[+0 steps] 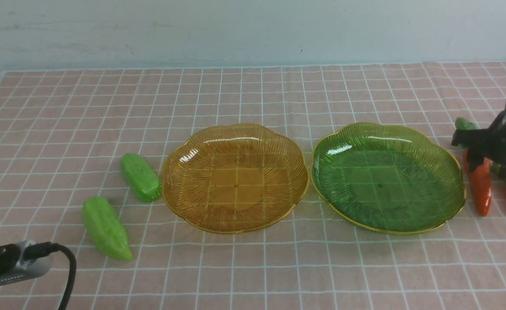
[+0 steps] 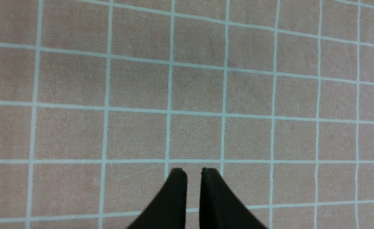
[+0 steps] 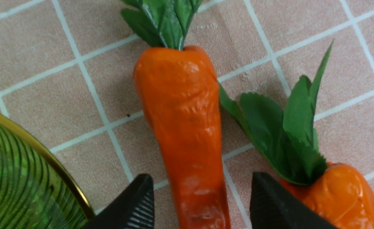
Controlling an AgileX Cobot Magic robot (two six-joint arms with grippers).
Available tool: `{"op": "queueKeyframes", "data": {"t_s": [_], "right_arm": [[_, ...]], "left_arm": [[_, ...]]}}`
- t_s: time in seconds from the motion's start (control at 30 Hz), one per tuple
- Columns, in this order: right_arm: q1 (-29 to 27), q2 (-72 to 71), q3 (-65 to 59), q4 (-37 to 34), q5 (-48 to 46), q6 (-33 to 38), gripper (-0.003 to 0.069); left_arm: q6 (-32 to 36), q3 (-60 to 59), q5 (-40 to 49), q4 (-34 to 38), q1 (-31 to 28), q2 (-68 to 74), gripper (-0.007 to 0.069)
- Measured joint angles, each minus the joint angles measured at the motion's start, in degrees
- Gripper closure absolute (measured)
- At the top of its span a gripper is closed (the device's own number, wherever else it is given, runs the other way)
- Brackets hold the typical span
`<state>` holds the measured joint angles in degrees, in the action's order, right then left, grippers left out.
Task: Put different types of vegetables on the plate.
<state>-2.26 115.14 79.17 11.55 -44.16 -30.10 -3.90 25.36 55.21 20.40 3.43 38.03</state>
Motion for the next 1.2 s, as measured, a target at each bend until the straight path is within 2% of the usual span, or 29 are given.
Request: {"op": "queueKeyframes", "data": {"t_s": [0.23, 0.33, 0.4, 0.43, 0.77, 0.9, 1.07, 1.2], "right_arm": [[0.0, 2.4, 0.0, -0.3, -0.8, 0.1, 0.0272], [0.0, 2.7, 0.0, -0.3, -1.7, 0.6, 0.0332], [0.0, 2.7, 0.0, -0.3, -2.3, 2.0, 0.0438], [0.0, 2.6, 0.0, -0.3, -2.5, 2.7, 0.0447], [0.3, -2.9, 5.4, -1.6, -12.1, 8.0, 0.0445], [2.0, -5.6, 6.7, -6.6, -15.6, 11.9, 0.0445], [9.2, -5.8, 6.9, -18.9, -15.9, 24.4, 0.0445], [13.8, -4.2, 6.9, -23.3, -13.2, 27.7, 0.0445]], "left_arm": [[0.0, 0.1, 2.5, -0.1, 0.0, 0.0, 0.0572], [0.0, 0.1, 2.8, -0.1, 0.0, 0.0, 0.0572], [0.0, 0.1, 2.8, -0.1, 0.0, 0.0, 0.0572], [0.0, 0.1, 2.8, -0.1, 0.0, 0.0, 0.0572], [0.0, 0.1, 2.8, -0.2, 0.0, 0.0, 0.0572], [0.0, 0.1, 2.8, -0.6, 0.0, 0.0, 0.0572], [0.0, 0.1, 2.8, -1.7, 0.0, 0.0, 0.0572], [0.0, 0.1, 2.8, -2.2, 0.0, 0.0, 0.0572]]}}
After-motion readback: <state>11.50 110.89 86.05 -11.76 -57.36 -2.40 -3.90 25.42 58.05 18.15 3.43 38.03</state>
